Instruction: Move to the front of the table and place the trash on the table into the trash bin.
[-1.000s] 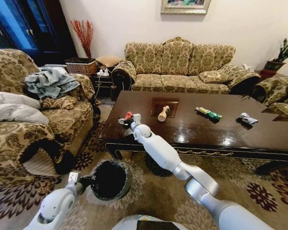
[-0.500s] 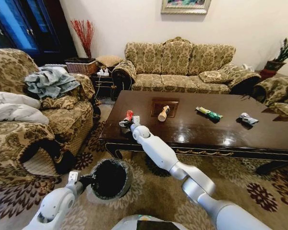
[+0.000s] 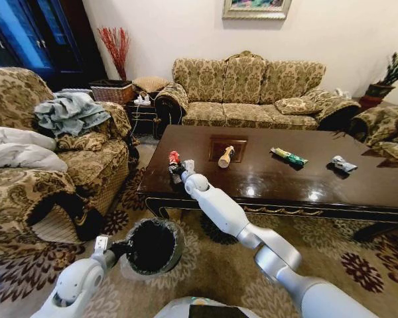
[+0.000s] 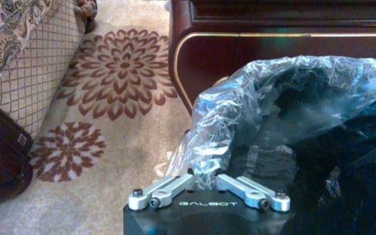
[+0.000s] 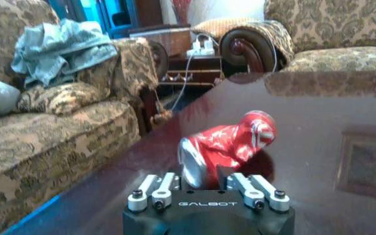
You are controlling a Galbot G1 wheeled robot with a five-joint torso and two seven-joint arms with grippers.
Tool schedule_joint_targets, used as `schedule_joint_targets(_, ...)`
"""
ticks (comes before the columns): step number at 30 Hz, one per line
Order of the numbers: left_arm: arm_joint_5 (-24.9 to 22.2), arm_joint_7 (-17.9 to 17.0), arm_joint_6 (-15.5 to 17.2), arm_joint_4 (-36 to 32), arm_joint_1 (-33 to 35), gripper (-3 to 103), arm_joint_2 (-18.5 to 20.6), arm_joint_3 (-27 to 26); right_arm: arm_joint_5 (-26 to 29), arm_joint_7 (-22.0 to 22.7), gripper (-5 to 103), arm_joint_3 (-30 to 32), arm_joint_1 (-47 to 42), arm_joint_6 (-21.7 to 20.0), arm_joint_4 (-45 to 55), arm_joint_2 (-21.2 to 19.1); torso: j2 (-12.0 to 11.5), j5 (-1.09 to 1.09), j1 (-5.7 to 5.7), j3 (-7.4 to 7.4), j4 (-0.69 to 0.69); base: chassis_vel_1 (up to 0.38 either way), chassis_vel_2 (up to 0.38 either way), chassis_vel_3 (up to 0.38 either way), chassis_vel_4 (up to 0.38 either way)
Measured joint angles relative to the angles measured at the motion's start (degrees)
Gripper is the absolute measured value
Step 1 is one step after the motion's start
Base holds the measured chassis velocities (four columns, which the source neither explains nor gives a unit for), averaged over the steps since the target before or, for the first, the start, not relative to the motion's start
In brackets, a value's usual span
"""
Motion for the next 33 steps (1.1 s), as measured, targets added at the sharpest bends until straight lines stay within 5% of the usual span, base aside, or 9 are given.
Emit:
schedule_joint_targets(9,0.01,0.15,0.00,-0.07,-0.23,0,0.06,0.04,0.96,2.59,3,-1.77,-0.62,0.09,5.47,-3.27,0.00,0.00,0.00,0.00,-0.01,0.000,0.000,0.000,0.000)
schedule_joint_targets(18,0.26,0.38,-0.25,-0.43,0.41,0,-0.35,-0.34,1.65,2.14,-3,-0.54,3.97,-0.23,5.12,-3.95,0.00,0.00,0.00,0.00,-0.01,0.000,0.000,0.000,0.000)
schedule_joint_targets(21,0.27,0.51,-0.32,-1.18,0.70,0,-0.34,-0.68,3.91,3.00,13,1.82,6.25,0.20,-0.61,-0.52,0.00,0.00,0.00,0.00,-0.01,0.000,0.000,0.000,0.000)
schedule_joint_targets(26,0.45,0.56,-0.33,-1.65,0.98,0,-0.39,-0.73,7.85,4.83,24,4.50,7.52,0.68,-6.32,2.27,0.00,0.00,0.00,0.00,0.03,0.000,0.000,0.000,0.000)
schedule_joint_targets(31,0.78,0.21,-0.17,-3.21,1.41,0,-0.57,-0.44,15.85,13.71,51,10.33,7.72,1.19,-10.72,2.53,0.00,0.00,0.01,0.00,-0.04,0.000,0.000,0.000,0.000)
schedule_joint_targets(33,0.79,0.18,-0.14,-3.46,1.50,0,-0.55,-0.45,16.23,14.52,51,10.98,7.72,1.29,-11.10,2.53,0.00,0.01,0.01,0.00,-0.04,0.000,0.000,0.000,0.000)
